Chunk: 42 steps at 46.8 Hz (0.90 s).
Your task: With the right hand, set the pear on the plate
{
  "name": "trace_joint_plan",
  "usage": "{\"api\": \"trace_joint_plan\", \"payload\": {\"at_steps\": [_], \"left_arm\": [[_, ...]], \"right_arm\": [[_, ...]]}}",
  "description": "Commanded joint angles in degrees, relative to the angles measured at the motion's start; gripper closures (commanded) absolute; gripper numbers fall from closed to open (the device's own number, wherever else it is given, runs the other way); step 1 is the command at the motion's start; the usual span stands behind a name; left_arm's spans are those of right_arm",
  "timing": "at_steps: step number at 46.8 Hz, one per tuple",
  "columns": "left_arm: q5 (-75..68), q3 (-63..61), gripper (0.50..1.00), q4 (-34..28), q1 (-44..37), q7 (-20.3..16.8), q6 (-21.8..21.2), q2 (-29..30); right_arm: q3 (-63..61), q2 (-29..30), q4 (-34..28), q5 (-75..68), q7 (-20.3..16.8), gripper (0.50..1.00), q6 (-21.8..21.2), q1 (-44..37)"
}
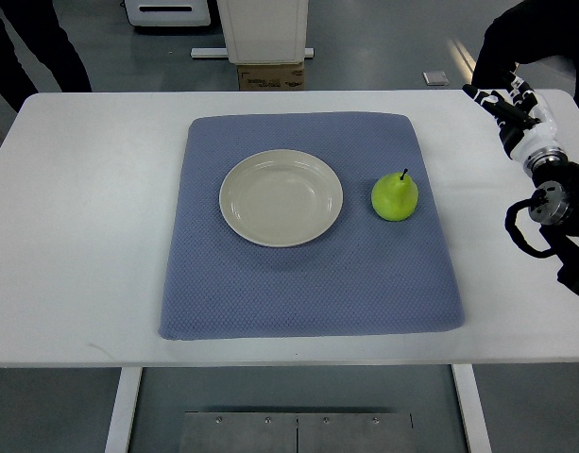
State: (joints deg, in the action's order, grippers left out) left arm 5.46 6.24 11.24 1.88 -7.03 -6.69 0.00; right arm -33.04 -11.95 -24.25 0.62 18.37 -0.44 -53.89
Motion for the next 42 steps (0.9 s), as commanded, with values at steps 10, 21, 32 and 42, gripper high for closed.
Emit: {"api": "trace_joint_plan", "payload": {"at_steps": [10, 21, 32, 42], "left_arm": [[0.7, 0.2, 0.500, 0.0, 0.3, -1.7, -0.1, 0.0], [0.0, -0.1, 0.500, 0.0, -0.4, -1.6, 0.0, 0.0], [0.0, -0.1, 0.500, 0.0, -0.5, -1.6, 0.0, 0.0], [0.0, -0.1, 0.500, 0.0, -0.5, -1.6, 0.0, 0.0]], "right_arm": [[0.0, 0.0, 0.0, 0.0, 0.0, 0.500, 0.0, 0.1], [0.0, 0.0, 0.0, 0.0, 0.0, 0.500, 0.0, 0.1], [0.0, 0.0, 0.1, 0.0, 0.0, 0.500, 0.0, 0.1], [0.0, 0.1, 0.1, 0.0, 0.0, 0.500, 0.0, 0.1]]}}
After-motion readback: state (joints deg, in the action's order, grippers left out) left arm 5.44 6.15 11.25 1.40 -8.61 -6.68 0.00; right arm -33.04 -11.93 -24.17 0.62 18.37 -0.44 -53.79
